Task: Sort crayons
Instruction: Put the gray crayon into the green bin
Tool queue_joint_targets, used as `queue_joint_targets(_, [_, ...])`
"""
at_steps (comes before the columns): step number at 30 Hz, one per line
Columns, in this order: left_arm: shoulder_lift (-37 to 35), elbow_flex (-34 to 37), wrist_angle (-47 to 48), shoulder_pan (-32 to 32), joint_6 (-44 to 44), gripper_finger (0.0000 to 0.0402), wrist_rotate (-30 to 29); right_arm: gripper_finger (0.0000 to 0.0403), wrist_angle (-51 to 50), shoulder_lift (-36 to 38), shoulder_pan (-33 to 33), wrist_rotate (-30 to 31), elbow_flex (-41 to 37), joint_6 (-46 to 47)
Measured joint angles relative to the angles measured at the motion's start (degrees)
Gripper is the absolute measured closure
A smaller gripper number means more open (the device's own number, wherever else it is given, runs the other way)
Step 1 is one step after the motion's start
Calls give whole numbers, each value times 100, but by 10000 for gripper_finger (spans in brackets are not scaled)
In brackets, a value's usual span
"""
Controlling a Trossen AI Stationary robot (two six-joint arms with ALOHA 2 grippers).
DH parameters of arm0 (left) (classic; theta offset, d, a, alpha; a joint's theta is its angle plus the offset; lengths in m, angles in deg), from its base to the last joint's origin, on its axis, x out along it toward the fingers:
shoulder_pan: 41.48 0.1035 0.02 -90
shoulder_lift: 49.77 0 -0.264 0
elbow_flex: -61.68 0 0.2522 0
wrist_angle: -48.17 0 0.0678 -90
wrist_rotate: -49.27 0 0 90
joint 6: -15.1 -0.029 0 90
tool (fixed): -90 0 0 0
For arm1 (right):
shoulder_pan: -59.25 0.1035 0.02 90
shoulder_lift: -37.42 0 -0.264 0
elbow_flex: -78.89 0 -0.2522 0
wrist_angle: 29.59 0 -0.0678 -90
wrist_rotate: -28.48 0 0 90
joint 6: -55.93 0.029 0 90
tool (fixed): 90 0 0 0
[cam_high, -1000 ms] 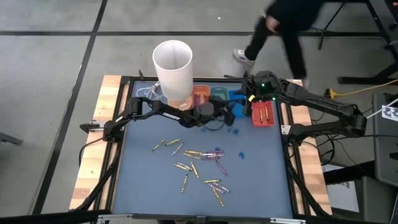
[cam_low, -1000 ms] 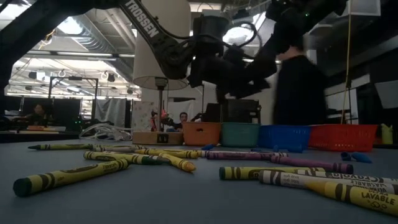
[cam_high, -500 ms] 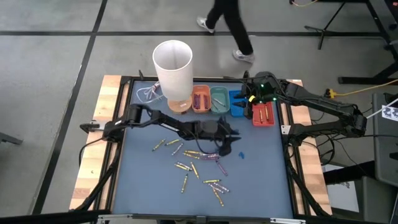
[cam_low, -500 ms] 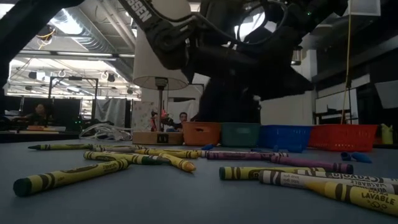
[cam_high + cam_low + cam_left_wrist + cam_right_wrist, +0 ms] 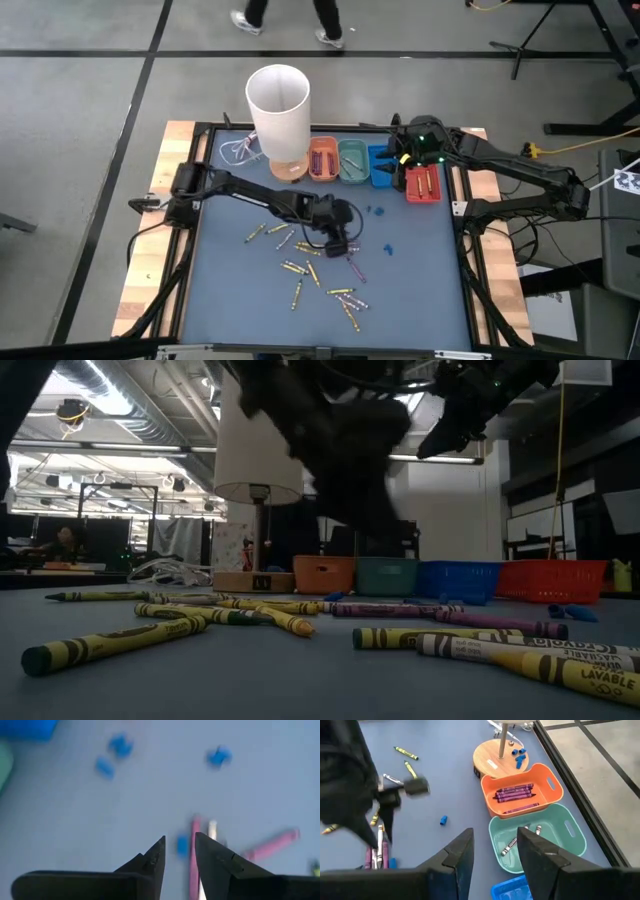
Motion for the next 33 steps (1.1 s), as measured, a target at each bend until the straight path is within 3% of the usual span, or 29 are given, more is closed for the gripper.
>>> queue_joint_targets(8, [-583, 0, 2347, -274, 1298, 312, -19, 253, 15, 0, 0, 1, -437, -1])
queue_joint_targets(16, [-527, 151, 3709, -669, 2317, 312, -35, 253, 717, 0, 0, 0, -1099, 12])
queue_joint_targets(33, [-553, 1289, 3572, -878, 3425, 312, -26, 253, 1479, 0, 0, -319, -1518, 428])
